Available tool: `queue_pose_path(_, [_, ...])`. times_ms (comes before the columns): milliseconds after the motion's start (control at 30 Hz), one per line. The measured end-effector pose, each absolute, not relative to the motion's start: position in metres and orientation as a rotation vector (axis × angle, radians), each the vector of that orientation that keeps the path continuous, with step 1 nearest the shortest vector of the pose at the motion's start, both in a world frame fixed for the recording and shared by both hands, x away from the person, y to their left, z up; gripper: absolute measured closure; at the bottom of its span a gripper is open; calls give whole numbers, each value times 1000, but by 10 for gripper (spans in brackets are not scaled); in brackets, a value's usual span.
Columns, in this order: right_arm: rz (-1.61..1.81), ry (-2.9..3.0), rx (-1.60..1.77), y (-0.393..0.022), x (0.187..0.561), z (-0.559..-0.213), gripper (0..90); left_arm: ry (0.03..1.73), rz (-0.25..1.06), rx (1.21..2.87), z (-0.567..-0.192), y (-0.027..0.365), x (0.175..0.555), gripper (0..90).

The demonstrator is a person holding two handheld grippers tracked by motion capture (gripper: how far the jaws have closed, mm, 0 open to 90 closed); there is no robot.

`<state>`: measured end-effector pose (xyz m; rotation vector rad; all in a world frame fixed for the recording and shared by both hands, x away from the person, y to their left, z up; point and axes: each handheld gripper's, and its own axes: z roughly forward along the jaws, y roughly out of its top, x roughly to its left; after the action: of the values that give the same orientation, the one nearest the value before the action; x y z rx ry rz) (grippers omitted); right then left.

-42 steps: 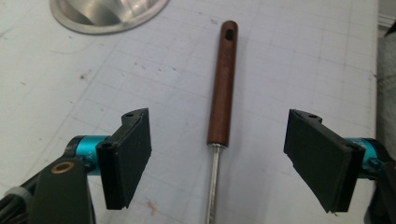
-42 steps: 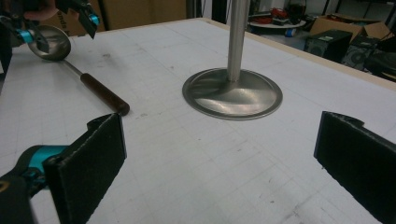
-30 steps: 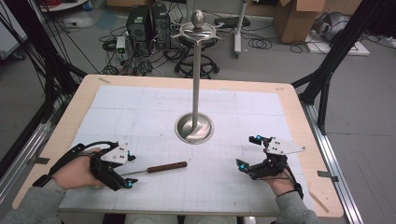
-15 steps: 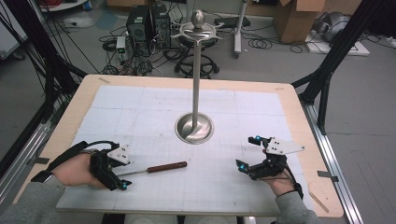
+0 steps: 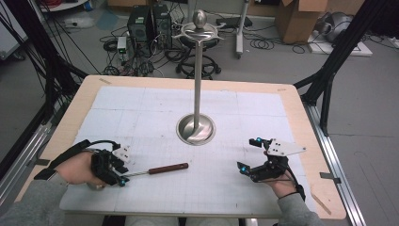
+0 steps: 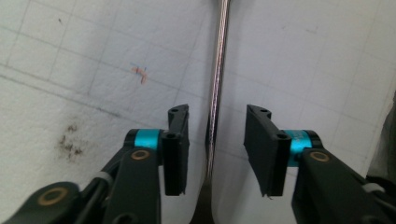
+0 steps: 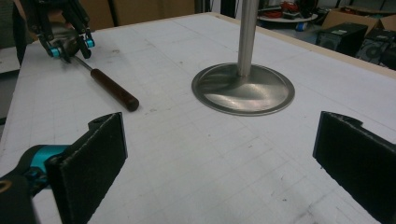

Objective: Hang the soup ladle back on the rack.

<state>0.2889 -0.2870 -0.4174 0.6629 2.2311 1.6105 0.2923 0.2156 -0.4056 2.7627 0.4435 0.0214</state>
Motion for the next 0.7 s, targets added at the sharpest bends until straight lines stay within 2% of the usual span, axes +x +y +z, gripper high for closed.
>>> queue_pose_path(333, [1615, 2241, 663, -287, 290, -418, 18, 429, 13, 2815, -409, 217, 294, 724])
queue_pose_path(433, [1615, 2242, 660, -287, 290, -418, 18, 421, 4, 2822, -409, 218, 295, 817])
queue_pose_path(700, [1612, 2240, 664, -287, 290, -418, 18, 380, 34, 2825, -409, 218, 292, 844])
